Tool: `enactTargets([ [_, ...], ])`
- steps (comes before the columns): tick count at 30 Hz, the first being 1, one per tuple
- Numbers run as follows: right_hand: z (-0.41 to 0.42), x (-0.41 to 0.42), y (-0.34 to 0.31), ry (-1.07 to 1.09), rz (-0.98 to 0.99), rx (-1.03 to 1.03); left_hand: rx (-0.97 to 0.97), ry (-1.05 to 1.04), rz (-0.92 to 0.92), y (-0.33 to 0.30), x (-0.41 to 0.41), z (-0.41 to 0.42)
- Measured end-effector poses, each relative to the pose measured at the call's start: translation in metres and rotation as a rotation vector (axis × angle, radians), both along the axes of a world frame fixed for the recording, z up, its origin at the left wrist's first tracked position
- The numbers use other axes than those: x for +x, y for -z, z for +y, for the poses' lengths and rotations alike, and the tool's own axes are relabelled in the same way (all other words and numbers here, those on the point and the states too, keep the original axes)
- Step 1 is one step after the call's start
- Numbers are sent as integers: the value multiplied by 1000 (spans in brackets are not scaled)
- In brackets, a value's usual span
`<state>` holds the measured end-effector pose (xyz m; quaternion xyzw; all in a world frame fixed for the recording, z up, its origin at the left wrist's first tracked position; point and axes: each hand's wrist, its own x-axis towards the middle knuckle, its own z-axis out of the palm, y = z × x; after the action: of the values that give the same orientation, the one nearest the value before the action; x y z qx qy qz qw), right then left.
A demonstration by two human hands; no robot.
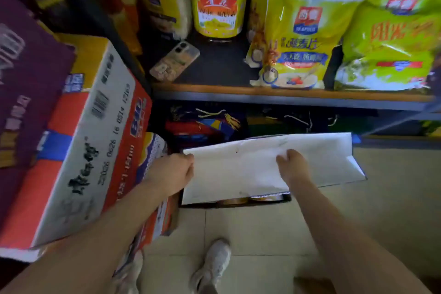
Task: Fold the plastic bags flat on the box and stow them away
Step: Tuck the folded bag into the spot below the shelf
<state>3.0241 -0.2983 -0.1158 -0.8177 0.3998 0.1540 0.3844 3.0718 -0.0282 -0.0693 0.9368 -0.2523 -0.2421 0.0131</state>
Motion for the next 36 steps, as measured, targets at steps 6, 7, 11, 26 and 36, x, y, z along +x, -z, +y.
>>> enactTargets([
  [6, -15, 31, 114, -123, 160, 19, -55, -72, -135, 62, 13, -1],
  [7, -16, 33, 128, -136, 172, 21, -44, -75, -131, 69, 13, -2],
  [11, -22, 38, 156, -207, 320, 2, 17, -95, -190, 81, 20, -15],
  [26, 23, 64, -109, -791, -57, 10, 12, -77, -197, -101, 31, -17],
  [36, 137, 76, -355, -1031, -613, -262, -394, -192, -745, -359, 3, 68],
])
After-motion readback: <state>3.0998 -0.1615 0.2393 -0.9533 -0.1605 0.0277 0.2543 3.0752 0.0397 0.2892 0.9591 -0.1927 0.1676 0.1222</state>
